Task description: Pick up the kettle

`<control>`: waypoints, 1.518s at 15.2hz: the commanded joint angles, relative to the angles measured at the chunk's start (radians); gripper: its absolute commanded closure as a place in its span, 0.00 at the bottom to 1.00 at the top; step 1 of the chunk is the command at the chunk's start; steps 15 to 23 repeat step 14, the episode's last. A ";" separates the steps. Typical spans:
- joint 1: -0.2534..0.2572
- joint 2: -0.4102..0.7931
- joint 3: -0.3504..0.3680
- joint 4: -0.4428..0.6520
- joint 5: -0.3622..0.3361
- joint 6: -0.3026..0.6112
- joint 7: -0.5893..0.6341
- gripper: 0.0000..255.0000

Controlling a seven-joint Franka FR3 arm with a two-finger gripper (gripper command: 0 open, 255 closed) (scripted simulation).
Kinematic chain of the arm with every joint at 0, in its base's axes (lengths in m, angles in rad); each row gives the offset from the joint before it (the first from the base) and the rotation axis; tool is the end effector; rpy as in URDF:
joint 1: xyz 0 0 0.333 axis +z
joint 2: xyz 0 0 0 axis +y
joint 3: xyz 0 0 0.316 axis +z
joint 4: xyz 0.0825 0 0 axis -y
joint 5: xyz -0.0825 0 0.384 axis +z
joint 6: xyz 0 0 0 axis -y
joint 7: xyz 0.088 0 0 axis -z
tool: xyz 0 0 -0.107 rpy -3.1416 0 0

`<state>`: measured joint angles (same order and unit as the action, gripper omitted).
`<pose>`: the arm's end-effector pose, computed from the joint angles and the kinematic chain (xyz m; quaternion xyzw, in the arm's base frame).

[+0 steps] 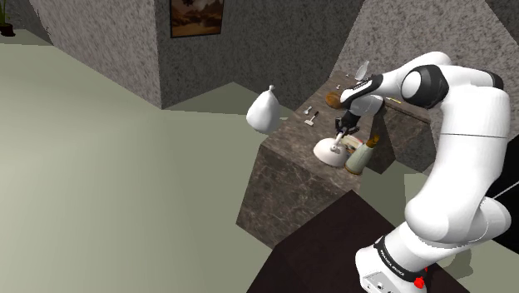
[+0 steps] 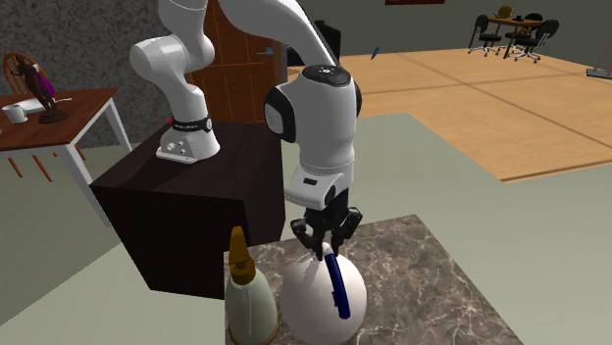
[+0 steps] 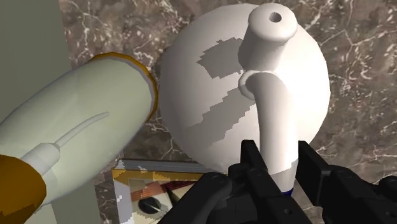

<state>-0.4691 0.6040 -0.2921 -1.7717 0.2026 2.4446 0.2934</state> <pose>0.4977 -0.4491 0.2406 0.8389 -0.5418 0.0463 0.0236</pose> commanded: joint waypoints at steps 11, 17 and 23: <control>0.020 -0.102 -0.028 0.015 -0.037 -0.113 0.021 1.00; 0.022 -0.111 -0.030 0.018 -0.041 -0.125 0.023 1.00; 0.022 -0.111 -0.030 0.018 -0.041 -0.125 0.023 1.00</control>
